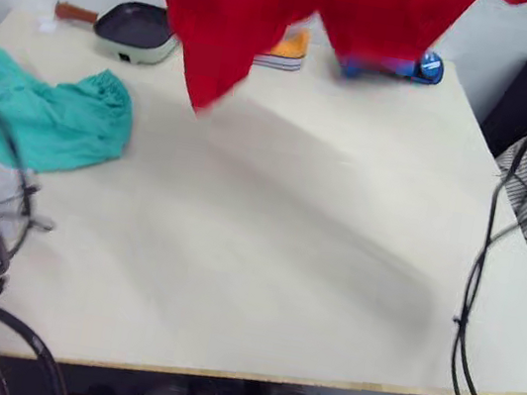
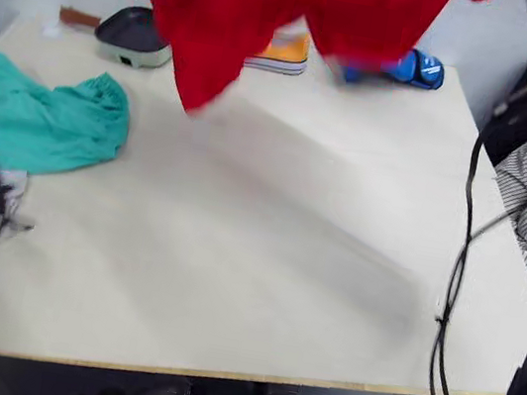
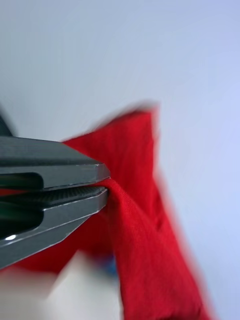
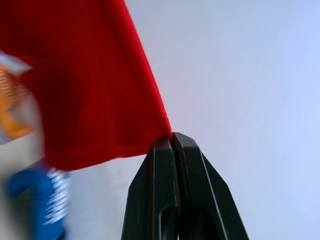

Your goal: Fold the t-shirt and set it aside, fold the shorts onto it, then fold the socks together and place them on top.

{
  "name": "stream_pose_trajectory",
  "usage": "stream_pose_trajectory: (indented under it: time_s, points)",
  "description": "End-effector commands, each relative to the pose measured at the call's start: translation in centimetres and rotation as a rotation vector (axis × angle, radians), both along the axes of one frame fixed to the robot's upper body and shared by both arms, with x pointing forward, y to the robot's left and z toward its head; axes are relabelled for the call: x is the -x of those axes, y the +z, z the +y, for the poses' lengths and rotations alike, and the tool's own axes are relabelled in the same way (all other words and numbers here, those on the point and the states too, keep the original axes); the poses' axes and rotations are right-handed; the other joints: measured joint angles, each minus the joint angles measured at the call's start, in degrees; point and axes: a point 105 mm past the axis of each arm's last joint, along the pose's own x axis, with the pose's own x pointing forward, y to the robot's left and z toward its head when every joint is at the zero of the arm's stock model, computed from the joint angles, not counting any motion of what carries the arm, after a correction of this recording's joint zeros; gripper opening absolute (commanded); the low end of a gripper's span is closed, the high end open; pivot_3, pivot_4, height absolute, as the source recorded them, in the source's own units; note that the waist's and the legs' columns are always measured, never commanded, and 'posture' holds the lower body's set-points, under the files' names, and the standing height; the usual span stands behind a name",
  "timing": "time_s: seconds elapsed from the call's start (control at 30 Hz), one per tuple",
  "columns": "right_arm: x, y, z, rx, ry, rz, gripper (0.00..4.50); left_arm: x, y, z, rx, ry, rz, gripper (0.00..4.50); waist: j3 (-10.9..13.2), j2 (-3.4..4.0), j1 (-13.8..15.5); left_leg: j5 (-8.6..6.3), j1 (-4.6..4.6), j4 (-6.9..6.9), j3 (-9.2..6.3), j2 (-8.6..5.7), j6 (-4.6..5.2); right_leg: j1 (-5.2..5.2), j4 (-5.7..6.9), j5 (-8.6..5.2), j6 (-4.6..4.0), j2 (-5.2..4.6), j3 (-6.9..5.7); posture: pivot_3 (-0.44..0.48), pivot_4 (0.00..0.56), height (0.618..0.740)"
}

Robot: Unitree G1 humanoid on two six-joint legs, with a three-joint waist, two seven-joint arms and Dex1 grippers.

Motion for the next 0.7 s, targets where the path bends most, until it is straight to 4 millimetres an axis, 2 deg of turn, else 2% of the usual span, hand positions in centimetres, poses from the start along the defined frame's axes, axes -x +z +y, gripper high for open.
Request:
stream_pose_trajectory:
  time_s: [0.03, 0.1, 0.23, 0.3, 0.37, 0.53, 0.7]
  points:
    - [0.4, -4.1, 1.1, 0.047, 0.082, 0.181, 0.0, 2.2, -4.9, -0.6, -0.073, -0.12, 0.237, 0.04, 0.01, 0.01, -0.8, -0.57, -0.09, -0.3, 0.01, 0.01, -0.05, -0.28, -0.06, -0.51, 0.07, 0.03, 0.11, 0.0, 0.15, 0.74]
    - [0.6, -8.4, 1.6, 0.091, 0.121, 0.367, 0.0, 3.3, -8.3, -0.6, -0.143, -0.141, 0.369, 0.04, 0.04, -0.06, -1.56, -1.13, -0.31, -0.78, -0.02, 0.08, -0.36, -1.22, 0.67, -0.69, 0.08, 0.11, 0.07, 0.0, 0.15, 0.74]
    - [1.9, -15.6, 1.5, 0.184, 0.146, 0.65, 0.0, 5.7, -14.2, -0.5, -0.286, -0.168, 0.608, 0.04, 0.07, -0.06, -2.31, -1.15, -0.38, -0.76, -0.14, 0.07, -0.36, -1.21, 0.49, -0.77, -0.05, 0.12, 0.12, 0.0, 0.15, 0.74]
    - [3.3, -18.4, 1.2, 0.223, 0.172, 0.782, 0.0, 7.2, -16.6, -0.6, -0.344, -0.196, 0.723, 0.04, 0.12, -0.03, -2.26, -1.26, -0.1, -0.74, -0.13, 0.02, -0.56, -1.04, 0.49, -0.77, -0.05, 0.13, 0.36, 0.0, 0.15, 0.74]
    - [4.1, -19.5, 1.0, 0.227, 0.183, 0.846, 0.0, 8.3, -17.9, -0.7, -0.385, -0.217, 0.785, 0.04, 0.23, 0.03, -2.2, -1.39, 0.31, -0.77, -0.13, 0.0, -0.82, -0.77, 0.63, -0.58, 0.05, 0.13, 0.48, 0.0, 0.15, 0.74]
    - [6.5, -22.2, 0.1, 0.236, 0.206, 1.04, 0.0, 11.9, -20.5, -1.7, -0.42, -0.302, 0.957, 0.04, 0.76, -0.44, -1.54, -1.22, 2.11, -0.86, -0.1, -0.03, -0.78, 1.28, 0.02, -0.05, 0.14, 0.17, 0.57, 0.0, 0.15, 0.74]
    - [8.1, -22.8, 0.2, 0.228, 0.25, 1.171, 0.0, 14.1, -21.6, -1.8, -0.461, -0.346, 1.061, 0.04, 0.74, -0.48, -0.55, -1.17, 2.14, -0.83, -0.13, -0.03, -0.96, 1.45, 0.06, -0.04, 0.15, 0.19, 0.58, 0.0, 0.15, 0.74]
